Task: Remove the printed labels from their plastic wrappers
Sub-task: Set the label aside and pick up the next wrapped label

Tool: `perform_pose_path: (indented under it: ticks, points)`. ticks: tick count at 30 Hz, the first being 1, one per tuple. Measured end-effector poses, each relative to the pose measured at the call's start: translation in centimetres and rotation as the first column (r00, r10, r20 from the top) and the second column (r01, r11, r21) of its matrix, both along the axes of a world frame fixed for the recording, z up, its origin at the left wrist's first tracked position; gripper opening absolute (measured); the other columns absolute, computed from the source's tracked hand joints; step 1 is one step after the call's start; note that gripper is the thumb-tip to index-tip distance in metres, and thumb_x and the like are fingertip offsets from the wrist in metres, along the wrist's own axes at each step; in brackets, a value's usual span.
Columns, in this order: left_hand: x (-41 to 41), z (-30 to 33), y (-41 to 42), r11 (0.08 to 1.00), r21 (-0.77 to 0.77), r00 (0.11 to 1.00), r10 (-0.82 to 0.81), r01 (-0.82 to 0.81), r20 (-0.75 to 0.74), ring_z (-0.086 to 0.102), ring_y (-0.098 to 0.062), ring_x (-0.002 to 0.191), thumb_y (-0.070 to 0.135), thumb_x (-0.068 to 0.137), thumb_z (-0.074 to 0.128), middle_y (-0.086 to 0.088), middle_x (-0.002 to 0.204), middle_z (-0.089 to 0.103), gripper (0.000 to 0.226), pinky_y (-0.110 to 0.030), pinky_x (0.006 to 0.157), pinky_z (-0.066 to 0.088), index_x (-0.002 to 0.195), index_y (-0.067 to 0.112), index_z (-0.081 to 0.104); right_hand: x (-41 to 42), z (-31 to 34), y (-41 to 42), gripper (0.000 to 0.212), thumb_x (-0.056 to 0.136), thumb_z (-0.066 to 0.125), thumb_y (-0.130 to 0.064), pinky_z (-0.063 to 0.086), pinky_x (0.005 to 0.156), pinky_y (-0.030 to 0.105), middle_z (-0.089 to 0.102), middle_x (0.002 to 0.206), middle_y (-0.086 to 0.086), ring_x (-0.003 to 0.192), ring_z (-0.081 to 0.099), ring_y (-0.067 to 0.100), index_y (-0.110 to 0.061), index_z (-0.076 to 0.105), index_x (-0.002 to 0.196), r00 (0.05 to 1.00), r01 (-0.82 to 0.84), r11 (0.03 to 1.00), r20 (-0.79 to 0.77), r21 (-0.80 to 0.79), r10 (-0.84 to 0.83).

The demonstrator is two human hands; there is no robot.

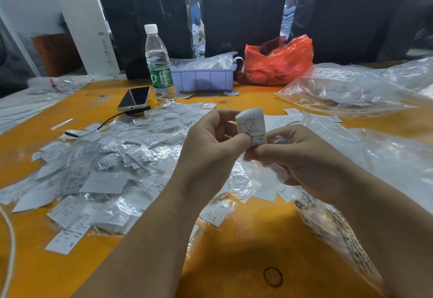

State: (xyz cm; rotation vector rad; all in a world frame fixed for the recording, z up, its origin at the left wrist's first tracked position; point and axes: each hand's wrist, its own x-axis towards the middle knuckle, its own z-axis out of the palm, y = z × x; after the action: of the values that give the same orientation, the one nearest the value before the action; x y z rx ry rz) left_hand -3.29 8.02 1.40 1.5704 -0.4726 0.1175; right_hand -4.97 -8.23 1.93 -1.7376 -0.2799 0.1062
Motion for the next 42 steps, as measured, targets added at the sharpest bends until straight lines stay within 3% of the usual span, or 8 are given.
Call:
perform_pose_path:
  ticks: [11, 16, 20, 24, 30, 33, 37, 42]
  points:
    - [0.56, 0.16, 0.32, 0.985, -0.159, 0.928, -0.121, 0.068, -0.352, 0.061, -0.019, 0.083, 0.026, 0.061, 0.076, -0.009, 0.093, 0.075, 0.01, -0.031, 0.074, 0.042, 0.055, 0.024, 0.069, -0.1, 0.21, -0.06, 0.017, 0.073, 0.071, -0.019, 0.021, 0.036, 0.018, 0.044, 0.046, -0.008, 0.036, 0.022, 0.006, -0.007, 0.074, 0.084, 0.999, 0.011, 0.999, 0.034, 0.04, -0.012]
    - [0.45, 0.08, 0.32, 0.972, -0.215, 0.858, -0.188, 0.093, -0.478, 0.061, -0.009, 0.069, 0.024, 0.061, 0.075, -0.001, 0.084, 0.073, 0.01, -0.034, 0.073, 0.035, 0.067, 0.019, 0.069, -0.07, 0.01, -0.09, 0.012, 0.081, 0.069, -0.008, 0.018, 0.037, 0.018, 0.037, 0.042, -0.006, 0.034, 0.019, 0.006, 0.003, 0.071, 0.086, 0.999, -0.023, 0.999, 0.045, 0.038, 0.021]
    - [0.33, -0.01, 0.07, 0.967, -0.22, 0.826, -0.23, 0.132, -0.515, 0.061, -0.007, 0.066, 0.026, 0.065, 0.071, 0.0, 0.086, 0.07, 0.036, -0.032, 0.071, 0.033, 0.097, 0.009, 0.071, 0.15, -0.14, -0.14, 0.021, 0.073, 0.076, -0.008, 0.018, 0.038, 0.016, 0.033, 0.052, 0.011, 0.036, 0.019, 0.009, 0.008, 0.068, 0.085, 0.999, -0.03, 0.999, 0.045, 0.037, 0.028]
    - [0.08, 0.1, -0.04, 0.967, -0.203, 0.843, -0.234, 0.153, -0.484, 0.057, -0.005, 0.063, 0.036, 0.071, 0.065, 0.002, 0.081, 0.066, 0.065, -0.029, 0.068, 0.035, 0.125, 0.0, 0.061, 0.06, -0.07, -0.01, 0.021, 0.071, 0.074, -0.024, 0.02, 0.038, 0.019, 0.042, 0.056, 0.006, 0.04, 0.024, 0.01, -0.004, 0.072, 0.078, 0.998, 0.014, 0.999, 0.067, 0.042, -0.016]
    - [0.35, -0.1, 0.14, 0.997, 0.011, 0.961, -0.074, 0.08, -0.266, 0.06, -0.006, 0.073, 0.019, 0.086, 0.069, 0.008, 0.077, 0.07, 0.004, -0.024, 0.066, 0.044, 0.089, 0.018, 0.072, 0.33, -0.2, -0.16, 0.035, 0.074, 0.067, -0.033, 0.019, 0.037, 0.019, 0.032, 0.044, 0.001, 0.034, 0.019, 0.009, 0.001, 0.058, 0.072, 0.993, 0.117, 0.986, -0.014, 0.116, -0.116]
    - [0.11, -0.42, 0.04, 0.997, 0.068, 0.993, -0.023, 0.031, -0.117, 0.06, 0.004, 0.065, 0.024, 0.084, 0.073, 0.011, 0.075, 0.071, 0.006, -0.009, 0.056, 0.044, 0.086, 0.018, 0.072, 0.4, -0.27, -0.13, 0.033, 0.084, 0.063, -0.03, 0.018, 0.037, 0.018, 0.027, 0.044, 0.006, 0.035, 0.017, 0.009, 0.001, 0.056, 0.074, 0.993, 0.114, 0.984, -0.046, 0.134, -0.109]
    - [0.36, -0.58, 0.12, 0.996, 0.077, 0.992, 0.044, -0.035, -0.118, 0.059, -0.003, 0.065, 0.023, 0.087, 0.07, 0.007, 0.074, 0.07, 0.007, -0.011, 0.054, 0.043, 0.08, 0.021, 0.071, 0.46, -0.32, -0.07, 0.043, 0.094, 0.057, -0.026, 0.018, 0.036, 0.017, 0.031, 0.063, 0.032, 0.04, 0.013, 0.012, 0.017, 0.053, 0.088, 0.993, 0.118, 0.982, -0.037, 0.147, -0.113]
    - [0.35, -0.46, -0.1, 0.996, 0.086, 0.976, 0.013, 0.005, -0.218, 0.058, -0.008, 0.064, 0.019, 0.094, 0.061, 0.004, 0.072, 0.07, 0.015, -0.022, 0.059, 0.044, 0.079, 0.02, 0.067, 0.58, -0.28, -0.29, 0.019, 0.094, 0.058, -0.013, 0.017, 0.035, 0.016, 0.033, 0.054, 0.013, 0.035, 0.02, 0.009, 0.005, 0.059, 0.087, 0.981, 0.195, 0.964, -0.023, 0.179, -0.194]
